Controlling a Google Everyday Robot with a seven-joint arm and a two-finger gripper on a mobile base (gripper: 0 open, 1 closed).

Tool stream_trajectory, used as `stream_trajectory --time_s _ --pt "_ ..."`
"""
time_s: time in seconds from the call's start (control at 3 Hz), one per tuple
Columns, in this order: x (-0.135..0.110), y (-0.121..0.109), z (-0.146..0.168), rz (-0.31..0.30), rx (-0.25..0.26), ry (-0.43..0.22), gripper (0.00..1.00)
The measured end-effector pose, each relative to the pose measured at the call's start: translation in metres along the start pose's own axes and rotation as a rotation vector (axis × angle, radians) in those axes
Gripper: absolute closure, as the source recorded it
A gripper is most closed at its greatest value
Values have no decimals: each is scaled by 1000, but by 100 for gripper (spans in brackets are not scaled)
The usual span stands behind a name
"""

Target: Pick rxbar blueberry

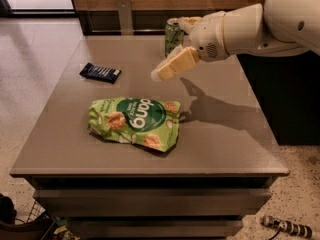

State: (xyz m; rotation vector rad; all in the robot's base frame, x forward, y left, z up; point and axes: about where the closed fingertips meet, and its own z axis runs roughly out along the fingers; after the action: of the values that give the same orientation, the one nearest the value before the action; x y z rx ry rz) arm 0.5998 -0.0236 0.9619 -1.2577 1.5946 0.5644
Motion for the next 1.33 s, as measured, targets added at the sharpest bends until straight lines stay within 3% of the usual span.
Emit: stream_trajectory --time_s 0.33,0.67,1.0,1.33 --pt "0 0 0 0 0 0 0" --pt "-2 -8 26 11 8 -16 0" --pt "-4 -21 101 52 2 -75 0" --pt "-1 -25 139 79 -17 -108 0"
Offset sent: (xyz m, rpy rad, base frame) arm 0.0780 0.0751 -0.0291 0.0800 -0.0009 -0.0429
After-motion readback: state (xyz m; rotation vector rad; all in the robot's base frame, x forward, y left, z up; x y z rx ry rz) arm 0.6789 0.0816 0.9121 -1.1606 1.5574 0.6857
